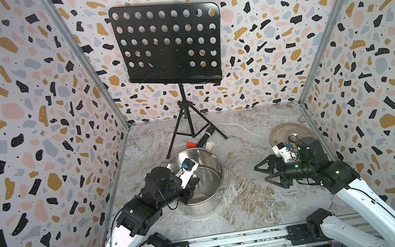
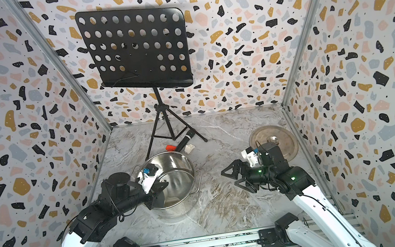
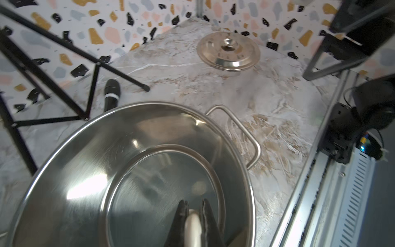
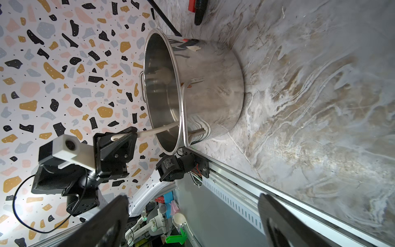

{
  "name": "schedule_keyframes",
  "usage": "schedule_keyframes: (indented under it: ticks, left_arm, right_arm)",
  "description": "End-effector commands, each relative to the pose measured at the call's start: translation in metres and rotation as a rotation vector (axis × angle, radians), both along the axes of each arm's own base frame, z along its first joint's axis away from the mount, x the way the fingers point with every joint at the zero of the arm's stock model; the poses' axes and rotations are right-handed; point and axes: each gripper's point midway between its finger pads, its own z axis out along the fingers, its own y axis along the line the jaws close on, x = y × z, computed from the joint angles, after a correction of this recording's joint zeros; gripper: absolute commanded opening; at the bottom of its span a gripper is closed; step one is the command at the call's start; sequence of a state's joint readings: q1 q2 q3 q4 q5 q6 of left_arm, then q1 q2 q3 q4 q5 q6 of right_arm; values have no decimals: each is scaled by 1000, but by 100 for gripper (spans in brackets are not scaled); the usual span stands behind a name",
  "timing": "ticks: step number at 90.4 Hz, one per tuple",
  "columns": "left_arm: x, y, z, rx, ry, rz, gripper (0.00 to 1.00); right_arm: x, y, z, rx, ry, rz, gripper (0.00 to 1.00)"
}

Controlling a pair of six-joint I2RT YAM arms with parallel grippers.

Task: Stir the soup with a spoon
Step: Stir the soup in the pan with a stick.

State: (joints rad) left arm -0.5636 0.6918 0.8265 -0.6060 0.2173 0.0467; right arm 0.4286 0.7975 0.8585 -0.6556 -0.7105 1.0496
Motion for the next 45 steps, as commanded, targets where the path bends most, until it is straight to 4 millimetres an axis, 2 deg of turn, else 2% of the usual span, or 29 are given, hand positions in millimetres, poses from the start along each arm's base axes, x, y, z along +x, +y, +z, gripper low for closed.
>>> schedule_keyframes:
  ticks: [1, 13, 24, 31, 45]
  left_arm:
    - [21, 36, 3, 15, 26, 261, 0]
    - [38, 59, -2, 90, 24, 401, 0]
    - [56, 70, 9, 96, -33, 489, 0]
    - [69, 70, 18, 103, -64, 507, 0]
    - [101, 55, 29, 152, -97, 470, 0]
  right_arm:
    - [-3, 0, 19, 19, -50, 17, 100]
    - [-6, -1, 19, 18, -52, 18, 100]
    - [-9, -2, 19, 18, -54, 16, 100]
    - [-11, -4, 17, 18, -52, 12, 100]
    - [-14, -6, 16, 22, -52, 2, 100]
